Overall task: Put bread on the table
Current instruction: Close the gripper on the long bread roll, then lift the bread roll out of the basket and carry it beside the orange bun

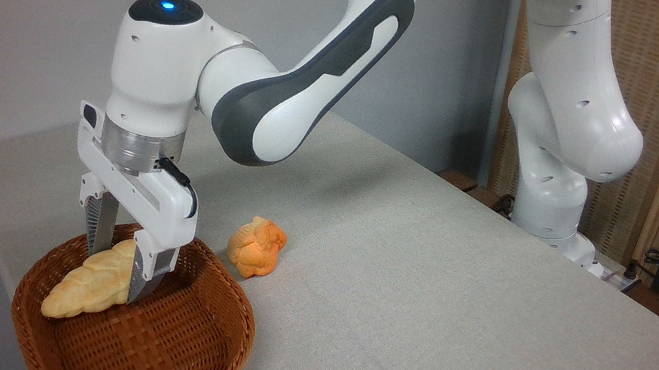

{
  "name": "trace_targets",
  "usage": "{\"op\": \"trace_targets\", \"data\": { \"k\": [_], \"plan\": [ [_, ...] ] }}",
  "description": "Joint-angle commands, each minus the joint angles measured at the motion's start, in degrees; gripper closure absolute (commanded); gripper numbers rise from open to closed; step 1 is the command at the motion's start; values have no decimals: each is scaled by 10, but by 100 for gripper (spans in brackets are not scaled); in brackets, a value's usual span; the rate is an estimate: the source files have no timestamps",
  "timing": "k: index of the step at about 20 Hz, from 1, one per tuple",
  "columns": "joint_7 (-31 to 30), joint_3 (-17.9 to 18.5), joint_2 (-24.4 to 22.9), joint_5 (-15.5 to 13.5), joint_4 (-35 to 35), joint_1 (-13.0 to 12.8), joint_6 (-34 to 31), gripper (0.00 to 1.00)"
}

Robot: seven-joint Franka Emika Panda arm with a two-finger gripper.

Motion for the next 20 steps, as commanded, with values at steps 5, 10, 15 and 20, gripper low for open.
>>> {"op": "trace_targets", "data": {
  "k": [5, 10, 15, 20],
  "plan": [
    [7, 1, 0, 6, 6, 1, 9, 69],
    [6, 4, -17, 6, 6, 3, 5, 71],
    [7, 8, -60, 40, 6, 6, -54, 71],
    [61, 36, -122, 56, -1, 8, -169, 70]
  ]
}}
